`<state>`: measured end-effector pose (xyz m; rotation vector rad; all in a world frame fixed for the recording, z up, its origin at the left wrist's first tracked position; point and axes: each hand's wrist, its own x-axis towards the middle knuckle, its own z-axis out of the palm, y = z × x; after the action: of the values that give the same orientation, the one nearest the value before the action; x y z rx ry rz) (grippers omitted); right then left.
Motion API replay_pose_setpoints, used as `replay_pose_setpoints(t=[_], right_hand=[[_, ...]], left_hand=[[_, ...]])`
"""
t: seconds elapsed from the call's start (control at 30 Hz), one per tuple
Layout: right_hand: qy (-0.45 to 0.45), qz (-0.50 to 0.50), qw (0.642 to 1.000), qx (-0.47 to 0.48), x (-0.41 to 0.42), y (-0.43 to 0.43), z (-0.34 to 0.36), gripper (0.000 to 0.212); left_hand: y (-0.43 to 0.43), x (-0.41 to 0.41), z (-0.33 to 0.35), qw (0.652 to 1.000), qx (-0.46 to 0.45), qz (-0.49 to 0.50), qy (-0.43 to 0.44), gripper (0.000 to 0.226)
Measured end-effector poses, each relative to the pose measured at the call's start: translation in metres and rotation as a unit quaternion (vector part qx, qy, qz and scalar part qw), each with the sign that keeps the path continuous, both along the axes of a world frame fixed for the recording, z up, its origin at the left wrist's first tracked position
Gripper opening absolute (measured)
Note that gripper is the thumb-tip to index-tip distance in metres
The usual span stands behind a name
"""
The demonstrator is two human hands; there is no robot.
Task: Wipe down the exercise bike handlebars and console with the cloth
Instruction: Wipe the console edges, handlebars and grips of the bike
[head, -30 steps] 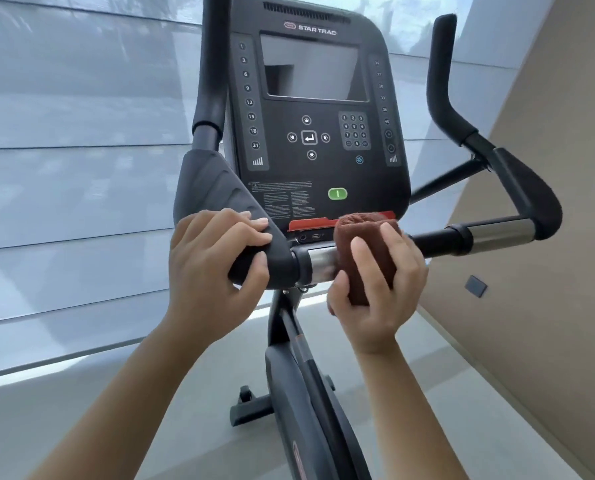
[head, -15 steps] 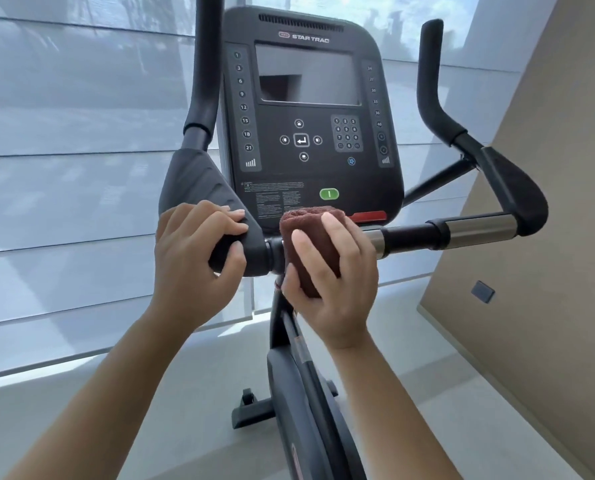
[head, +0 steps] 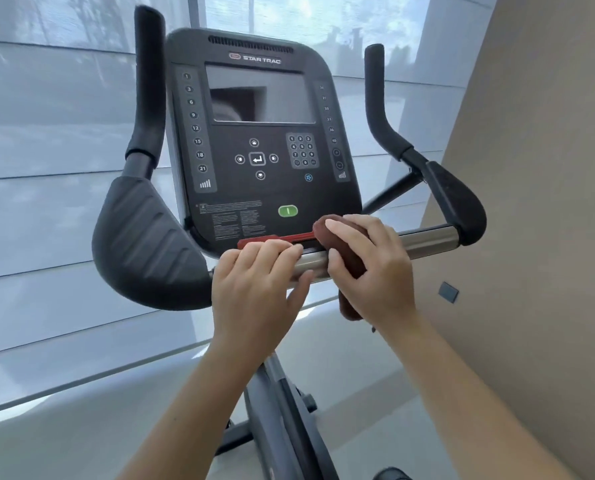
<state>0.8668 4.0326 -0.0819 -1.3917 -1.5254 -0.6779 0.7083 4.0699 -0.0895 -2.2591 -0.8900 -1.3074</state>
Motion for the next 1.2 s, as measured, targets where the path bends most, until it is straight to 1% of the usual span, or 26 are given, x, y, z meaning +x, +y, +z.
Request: replay_pose_setpoints(t=[0.07,0.17,0.23,0.3,0.37,0.43,0.47,0.53,0.6,0.67,0.77,0.87,0.93,1.0,1.03,1.13,1.2], right_hand=[[-0.033,0.010,0.997,-0.065,0.015,-0.003,0.012,0.036],[-0.049,-0.027,0.985,-0.164,0.039,-0.003,0.033,0.039],[-0.045,-0.033,0.981,-0.188,0.039,0.000,0.038,0.037],[-0.020,0.001,0.984,-0.179,0.023,0.003,0.033,0.037],[0.000,0.043,0.987,-0.153,0.004,0.006,0.026,0.039],[0.010,0.062,0.989,-0.132,-0.001,0.006,0.022,0.039],[0.007,0.056,0.991,-0.123,0.004,0.005,0.021,0.039],[-0.022,0.008,0.996,-0.087,0.022,0.001,0.019,0.037],[-0.040,-0.038,0.998,-0.039,0.039,-0.002,0.013,0.034],[-0.044,-0.063,0.997,0.018,0.045,-0.001,0.002,0.031],[0.009,-0.097,0.985,0.141,0.031,0.013,-0.021,0.028],[0.066,-0.081,0.961,0.256,0.006,0.031,-0.045,0.026],[0.100,-0.054,0.947,0.301,-0.010,0.040,-0.054,0.026],[0.120,-0.030,0.940,0.317,-0.018,0.044,-0.056,0.026],[0.107,-0.021,0.942,0.316,-0.015,0.045,-0.057,0.026],[-0.018,-0.031,0.952,0.305,0.018,0.042,-0.062,0.032],[-0.064,-0.050,0.950,0.303,0.044,0.040,-0.063,0.033]], left_hand=[[0.001,0.000,-0.002,1.000,0.013,0.007,-0.006,0.025],[0.001,-0.001,-0.003,1.000,0.016,0.004,-0.005,0.026],[0.001,-0.001,-0.002,1.000,0.012,0.005,-0.010,0.025],[0.000,0.000,-0.002,1.000,0.014,0.005,-0.012,0.023],[0.000,0.000,-0.002,1.000,0.021,0.007,-0.014,0.022],[0.000,0.000,-0.003,1.000,0.022,0.009,-0.015,0.023],[-0.001,0.000,-0.003,1.000,0.022,0.008,-0.016,0.023],[-0.001,0.000,-0.004,0.999,0.022,0.010,-0.021,0.022],[0.000,0.001,-0.004,0.999,0.024,0.014,-0.024,0.021],[0.001,0.002,-0.005,0.999,0.024,0.018,-0.025,0.019],[0.000,0.004,-0.003,0.999,0.018,0.017,-0.023,0.019],[-0.001,0.004,-0.002,1.000,0.012,0.020,-0.020,0.020],[-0.001,0.004,-0.002,0.999,0.012,0.023,-0.019,0.022],[-0.002,0.004,-0.002,0.999,0.009,0.029,-0.018,0.024],[-0.002,0.004,-0.002,0.999,0.009,0.031,-0.017,0.024],[-0.001,0.004,-0.002,0.999,0.013,0.030,-0.013,0.025],[-0.001,0.005,-0.001,0.999,0.012,0.031,-0.015,0.026]])
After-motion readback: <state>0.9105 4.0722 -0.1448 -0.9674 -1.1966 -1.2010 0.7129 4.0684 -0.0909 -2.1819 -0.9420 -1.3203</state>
